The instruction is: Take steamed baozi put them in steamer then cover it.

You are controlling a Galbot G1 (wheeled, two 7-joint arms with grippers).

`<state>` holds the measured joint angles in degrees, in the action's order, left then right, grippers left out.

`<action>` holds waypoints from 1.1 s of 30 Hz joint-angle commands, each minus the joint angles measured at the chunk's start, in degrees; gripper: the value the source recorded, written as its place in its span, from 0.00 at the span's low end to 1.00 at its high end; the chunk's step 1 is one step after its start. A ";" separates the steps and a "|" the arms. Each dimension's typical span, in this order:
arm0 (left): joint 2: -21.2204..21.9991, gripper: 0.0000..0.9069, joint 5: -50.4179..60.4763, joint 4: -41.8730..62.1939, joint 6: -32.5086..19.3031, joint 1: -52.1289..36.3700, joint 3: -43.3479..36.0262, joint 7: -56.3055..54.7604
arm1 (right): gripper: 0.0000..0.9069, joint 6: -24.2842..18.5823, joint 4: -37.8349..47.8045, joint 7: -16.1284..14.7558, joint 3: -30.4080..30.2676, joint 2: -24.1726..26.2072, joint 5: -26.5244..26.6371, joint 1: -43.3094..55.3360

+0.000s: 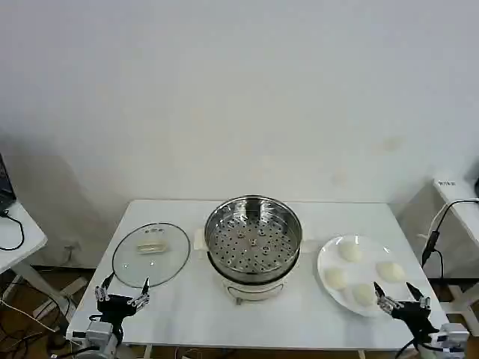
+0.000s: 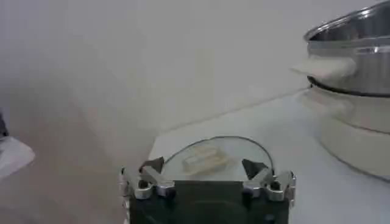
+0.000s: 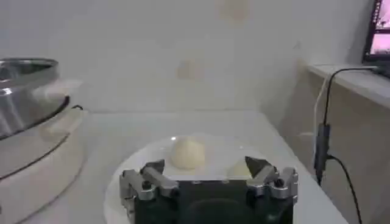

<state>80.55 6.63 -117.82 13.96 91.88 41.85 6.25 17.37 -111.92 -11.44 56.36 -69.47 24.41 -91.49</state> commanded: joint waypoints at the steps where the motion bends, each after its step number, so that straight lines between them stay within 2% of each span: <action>1: -0.20 1.00 0.31 0.02 -0.03 0.23 0.37 -0.05 | 1.00 3.46 2.83 -5.16 3.44 9.88 -2.13 7.24; 4: -0.37 1.00 0.26 -0.22 0.04 0.22 0.66 -0.09 | 1.00 4.46 5.58 -11.15 2.80 15.94 -7.00 10.12; 5: -0.47 1.00 0.20 -0.30 0.05 0.27 0.71 -0.06 | 1.00 4.67 6.63 -15.12 2.39 17.12 -8.41 11.18; 6: -0.53 1.00 0.18 -0.45 0.08 0.35 0.75 -0.09 | 1.00 4.68 7.74 -17.52 2.03 18.68 -11.89 12.32; 11: -0.44 1.00 0.23 -1.05 0.08 0.54 0.86 -0.10 | 1.00 7.24 11.26 -27.06 -1.95 27.24 -21.77 18.49; 12: -0.39 1.00 0.28 -1.20 0.09 0.59 0.78 -0.10 | 1.00 7.96 12.48 -32.07 -3.54 29.40 -24.99 20.53; 14: -0.40 1.00 0.32 -1.31 0.09 0.64 0.66 -0.07 | 1.00 8.00 14.06 -35.27 -5.86 33.19 -28.01 24.07; 16: -0.45 1.00 0.45 -1.56 0.19 0.74 0.59 -0.06 | 1.00 6.72 16.28 -42.57 -9.75 36.71 -31.18 28.48; 18: -0.52 1.00 0.44 -1.82 0.44 0.75 0.63 0.04 | 1.00 4.59 17.60 -48.44 -13.82 40.02 -34.51 33.56; 23: -0.56 1.00 0.65 -2.81 0.48 0.99 0.71 0.52 | 1.00 -1.84 23.46 -59.22 -30.86 44.28 -39.87 48.11; 27: -0.51 1.00 0.75 -3.36 0.49 1.26 0.63 0.68 | 1.00 -3.99 29.37 -62.39 -48.08 44.92 -40.09 61.05; 29: -0.32 1.00 0.76 -3.86 0.53 1.45 0.75 0.98 | 1.00 -6.37 31.42 -63.29 -55.29 44.32 -41.78 66.71; 31: -0.21 1.00 0.73 -4.22 0.63 1.58 0.84 1.16 | 1.00 -9.93 33.47 -63.37 -60.46 43.25 -43.34 71.92; 33: -0.11 1.00 0.76 -4.26 0.75 1.62 0.95 1.21 | 1.00 -15.44 36.97 -63.91 -66.64 41.10 -43.62 76.54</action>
<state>80.36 7.36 -121.46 14.52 93.46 42.67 7.18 12.18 -85.33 -65.33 16.05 -31.15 -12.53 -38.16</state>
